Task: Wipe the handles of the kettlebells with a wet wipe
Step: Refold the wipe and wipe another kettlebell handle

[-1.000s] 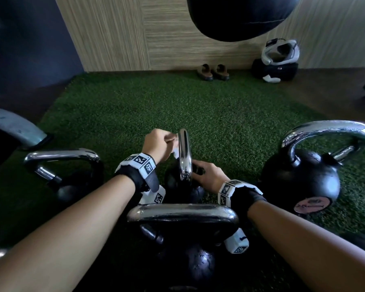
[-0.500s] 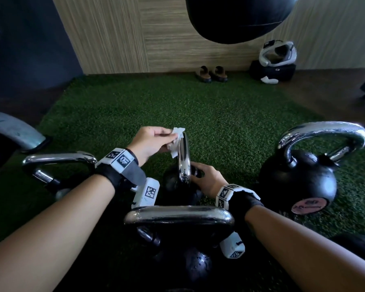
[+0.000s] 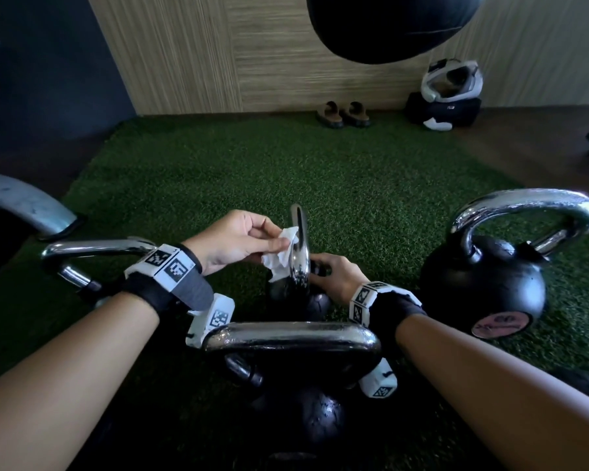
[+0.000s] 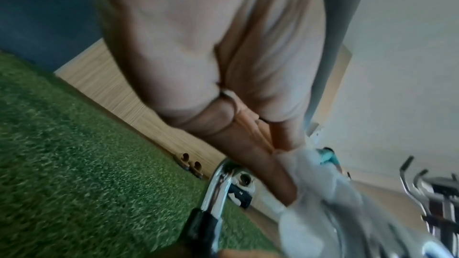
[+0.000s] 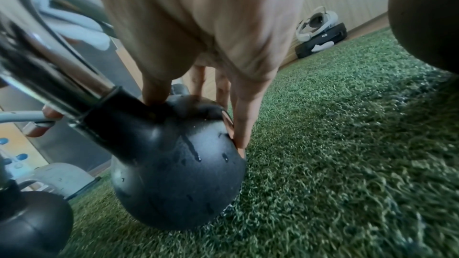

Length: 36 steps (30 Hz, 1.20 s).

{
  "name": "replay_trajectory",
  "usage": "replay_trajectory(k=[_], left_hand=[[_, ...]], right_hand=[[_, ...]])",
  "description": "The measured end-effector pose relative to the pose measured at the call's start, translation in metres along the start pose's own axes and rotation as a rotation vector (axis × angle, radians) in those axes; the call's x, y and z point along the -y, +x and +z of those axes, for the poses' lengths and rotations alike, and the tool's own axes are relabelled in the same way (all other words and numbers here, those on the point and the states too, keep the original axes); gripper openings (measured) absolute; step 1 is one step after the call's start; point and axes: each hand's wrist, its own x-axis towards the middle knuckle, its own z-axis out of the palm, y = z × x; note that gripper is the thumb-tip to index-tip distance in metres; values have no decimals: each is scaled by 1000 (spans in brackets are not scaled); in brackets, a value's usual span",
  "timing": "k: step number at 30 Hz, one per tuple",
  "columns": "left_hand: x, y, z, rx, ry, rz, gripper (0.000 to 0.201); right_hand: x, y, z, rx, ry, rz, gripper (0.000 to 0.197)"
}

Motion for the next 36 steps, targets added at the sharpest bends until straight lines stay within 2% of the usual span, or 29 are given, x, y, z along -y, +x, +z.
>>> replay_trajectory(k=[2,5,9,13,18,25,28,31,33,34,36], left_hand=[[3,-6,2,8,29,32,18],[7,-15,6,90,145,76,18],[10,-22,9,28,268,160,20],[24,-34,16,89,330,227,18],[36,-36,20,-18,333,302,14],[47,-33,26,-40,502,264,24],[39,-29,12,-33,580,210,24],[15,-28,-12,-129,542,175,19],[-4,-26,-25,-241,432,174,25],[-13,-25,-29,-281,342,182,24],[-29,-20,-32,-320,172,180,24]], right_hand=[[0,2,0,-1,2,-5,54],[-3,2,-1,-3,-4,-7,53],[-4,1,0,-6,8,-19,49],[-4,3,0,9,8,-20,51],[-6,3,1,14,12,-29,49],[-9,7,0,15,-65,-52,49],[0,12,-16,49,-85,-80,38],[22,12,-47,-113,-95,-175,15],[40,8,-66,-209,-5,-280,16],[49,5,-73,-198,60,-334,18],[72,-7,-81,-72,171,-429,24]])
